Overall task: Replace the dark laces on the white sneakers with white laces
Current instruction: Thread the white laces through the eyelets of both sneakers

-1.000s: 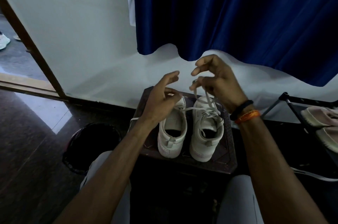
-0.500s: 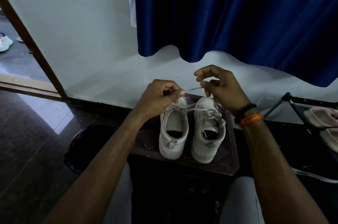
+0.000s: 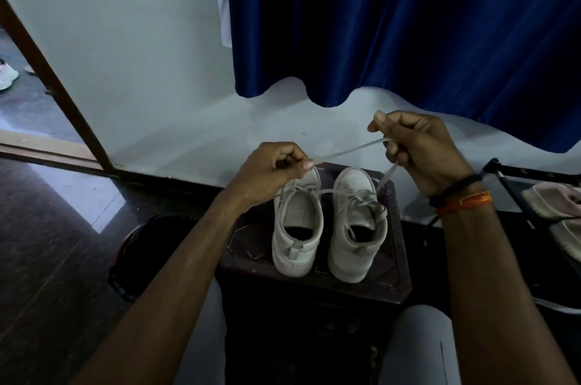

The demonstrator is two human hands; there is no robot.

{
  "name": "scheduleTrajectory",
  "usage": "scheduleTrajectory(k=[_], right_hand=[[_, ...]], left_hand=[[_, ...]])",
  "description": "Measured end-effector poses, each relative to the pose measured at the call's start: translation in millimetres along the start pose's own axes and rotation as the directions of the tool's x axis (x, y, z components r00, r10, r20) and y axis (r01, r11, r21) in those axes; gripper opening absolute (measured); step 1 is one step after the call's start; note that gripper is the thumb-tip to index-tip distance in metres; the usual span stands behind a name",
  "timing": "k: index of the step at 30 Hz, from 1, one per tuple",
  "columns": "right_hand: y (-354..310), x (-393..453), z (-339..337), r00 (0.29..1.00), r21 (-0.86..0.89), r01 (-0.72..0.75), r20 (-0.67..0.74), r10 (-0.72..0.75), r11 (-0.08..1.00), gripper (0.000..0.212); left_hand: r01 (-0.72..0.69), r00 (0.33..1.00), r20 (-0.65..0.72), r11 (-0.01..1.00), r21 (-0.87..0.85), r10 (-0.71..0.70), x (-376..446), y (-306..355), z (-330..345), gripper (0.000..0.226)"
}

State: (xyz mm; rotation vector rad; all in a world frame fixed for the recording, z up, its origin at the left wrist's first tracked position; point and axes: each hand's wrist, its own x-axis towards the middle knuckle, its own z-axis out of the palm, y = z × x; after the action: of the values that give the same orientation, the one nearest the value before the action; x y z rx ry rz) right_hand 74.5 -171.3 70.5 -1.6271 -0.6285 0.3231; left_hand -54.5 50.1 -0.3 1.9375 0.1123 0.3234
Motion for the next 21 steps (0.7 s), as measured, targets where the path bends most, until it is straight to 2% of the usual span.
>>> scheduleTrajectory(k=[3,6,8,11,13,15,16,18,20,21], right_hand=[[3,3,-8,0.997,-0.039,0.017,-0.075,-0.02,0.999,0.026],[14,6,-11,0.986,-0.226,0.028,-0.156,-0.065,0.974,0.028],[24,9,-12,0.978,-0.379,0.016,-0.186,-0.094,0.925,0.028],[38,14,-13,0.976,-0.604,-0.009,-0.179,-0.125,0.797,0.025],[45,16,-5,0.985,-0.757,0.016,-0.1,-0.141,0.653,0.014],[45,16,10,0.988,-0.806,0.063,-0.035,-0.153,0.589,0.007],[42,14,18,0.988,-0.78,0.091,-0.009,-0.157,0.619,0.011],[30,11,36,0.987,-0.637,0.155,0.073,-0.141,0.755,0.02],[21,7,53,0.972,-0.464,0.176,0.221,-0.079,0.868,0.033],[20,5,60,0.958,-0.428,0.183,0.279,-0.063,0.885,0.039]], left_hand=[[0.005,1.0,0.029,0.992,0.126,-0.009,1,-3,-5,0.011],[0.027,1.0,-0.006,0.982,0.185,-0.027,0,-4,-12,0.014],[0.046,0.997,-0.065,0.985,0.166,-0.035,0,-2,-13,0.017],[0.062,0.989,-0.136,0.996,0.07,-0.052,4,1,-11,0.019],[0.076,0.989,-0.123,0.997,-0.012,-0.077,6,5,-9,0.02],[0.091,0.991,-0.095,0.994,-0.067,-0.097,8,11,-5,0.021],[0.094,0.991,-0.084,0.993,-0.074,-0.1,9,13,-2,0.02],[0.094,0.994,-0.056,0.993,-0.065,-0.098,11,17,3,0.018],[0.107,0.994,-0.015,0.993,-0.048,-0.108,13,18,6,0.015],[0.119,0.993,0.002,0.992,-0.049,-0.119,13,18,7,0.016]])
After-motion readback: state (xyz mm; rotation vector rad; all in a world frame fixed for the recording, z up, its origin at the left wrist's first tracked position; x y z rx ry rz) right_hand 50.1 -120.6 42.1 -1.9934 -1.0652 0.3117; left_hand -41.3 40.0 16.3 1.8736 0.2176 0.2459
